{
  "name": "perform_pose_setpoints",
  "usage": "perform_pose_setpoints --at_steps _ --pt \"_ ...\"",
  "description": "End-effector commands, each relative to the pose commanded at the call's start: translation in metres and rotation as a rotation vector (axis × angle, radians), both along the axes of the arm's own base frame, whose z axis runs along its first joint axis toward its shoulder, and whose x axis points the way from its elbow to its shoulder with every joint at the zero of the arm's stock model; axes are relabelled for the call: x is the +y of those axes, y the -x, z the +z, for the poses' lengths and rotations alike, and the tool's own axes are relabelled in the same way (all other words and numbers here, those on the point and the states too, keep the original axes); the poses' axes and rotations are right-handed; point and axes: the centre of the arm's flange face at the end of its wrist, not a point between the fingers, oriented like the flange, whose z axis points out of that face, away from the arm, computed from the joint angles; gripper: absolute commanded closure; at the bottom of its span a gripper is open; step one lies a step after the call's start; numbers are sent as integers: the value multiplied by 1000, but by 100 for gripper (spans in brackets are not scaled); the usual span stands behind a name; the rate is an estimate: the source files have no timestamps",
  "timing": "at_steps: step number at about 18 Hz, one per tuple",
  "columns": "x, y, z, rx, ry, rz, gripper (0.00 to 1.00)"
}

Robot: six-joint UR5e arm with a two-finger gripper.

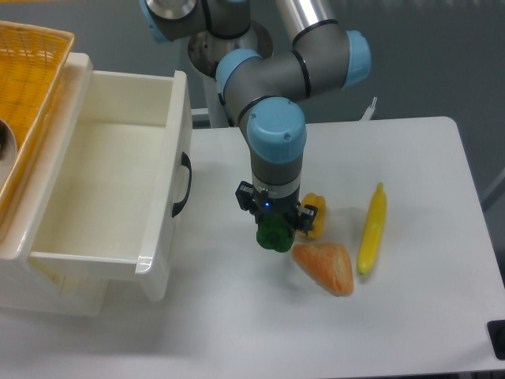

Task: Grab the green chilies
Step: 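Lift the green bell pepper up off the table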

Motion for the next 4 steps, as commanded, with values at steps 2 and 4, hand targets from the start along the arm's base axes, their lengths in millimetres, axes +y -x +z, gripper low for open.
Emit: perform_pose_setpoints --at_steps 2,4 --pt "-1 0 -3 -4 2 1 63" --pt "-1 0 -2 -3 1 1 63"
